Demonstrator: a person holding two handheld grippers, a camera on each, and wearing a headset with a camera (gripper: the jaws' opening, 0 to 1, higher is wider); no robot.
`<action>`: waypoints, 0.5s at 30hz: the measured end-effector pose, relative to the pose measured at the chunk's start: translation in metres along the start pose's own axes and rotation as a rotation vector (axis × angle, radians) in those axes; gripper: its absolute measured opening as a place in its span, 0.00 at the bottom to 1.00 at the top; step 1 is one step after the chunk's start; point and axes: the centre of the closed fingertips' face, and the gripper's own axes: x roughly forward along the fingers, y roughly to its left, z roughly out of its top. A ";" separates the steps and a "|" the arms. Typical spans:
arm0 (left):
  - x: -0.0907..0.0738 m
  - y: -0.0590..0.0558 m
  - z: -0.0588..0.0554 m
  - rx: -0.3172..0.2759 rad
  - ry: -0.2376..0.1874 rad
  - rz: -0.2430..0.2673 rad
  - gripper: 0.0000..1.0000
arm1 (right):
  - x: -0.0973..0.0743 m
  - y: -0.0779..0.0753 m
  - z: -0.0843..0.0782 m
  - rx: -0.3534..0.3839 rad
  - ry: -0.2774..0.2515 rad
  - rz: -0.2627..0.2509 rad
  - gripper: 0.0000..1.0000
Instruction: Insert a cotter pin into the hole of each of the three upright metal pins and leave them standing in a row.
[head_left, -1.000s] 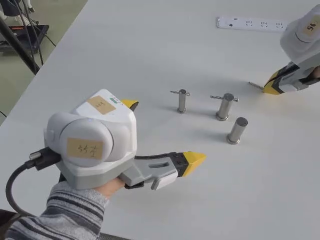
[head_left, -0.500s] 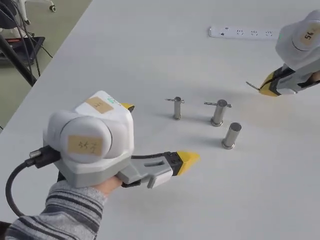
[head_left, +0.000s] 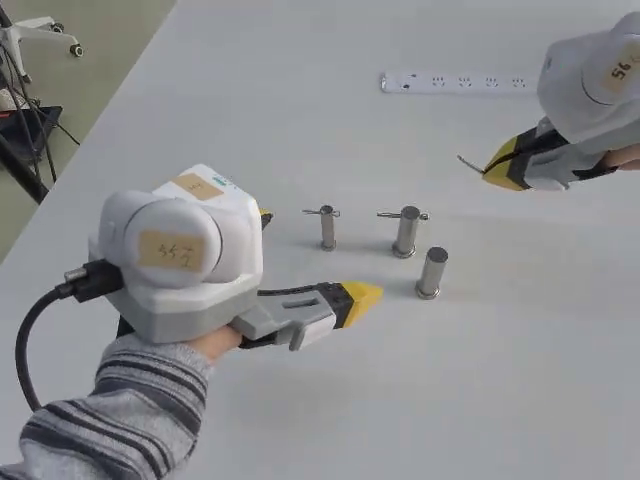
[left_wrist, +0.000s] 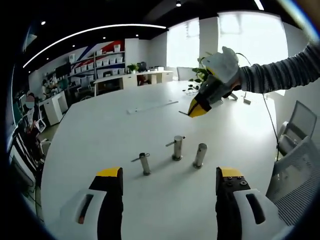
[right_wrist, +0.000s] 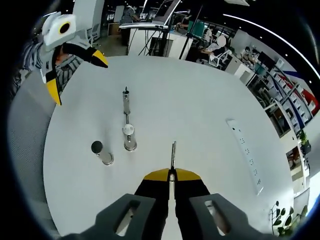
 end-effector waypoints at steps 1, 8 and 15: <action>0.001 0.000 -0.004 0.013 0.041 -0.004 0.70 | -0.002 0.004 0.004 -0.002 -0.012 0.004 0.00; 0.005 -0.011 0.005 -0.032 0.024 -0.056 0.63 | -0.012 0.028 0.024 -0.036 -0.078 0.017 0.00; 0.007 -0.023 0.013 -0.078 0.004 -0.112 0.52 | -0.014 0.044 0.037 -0.079 -0.122 0.032 0.00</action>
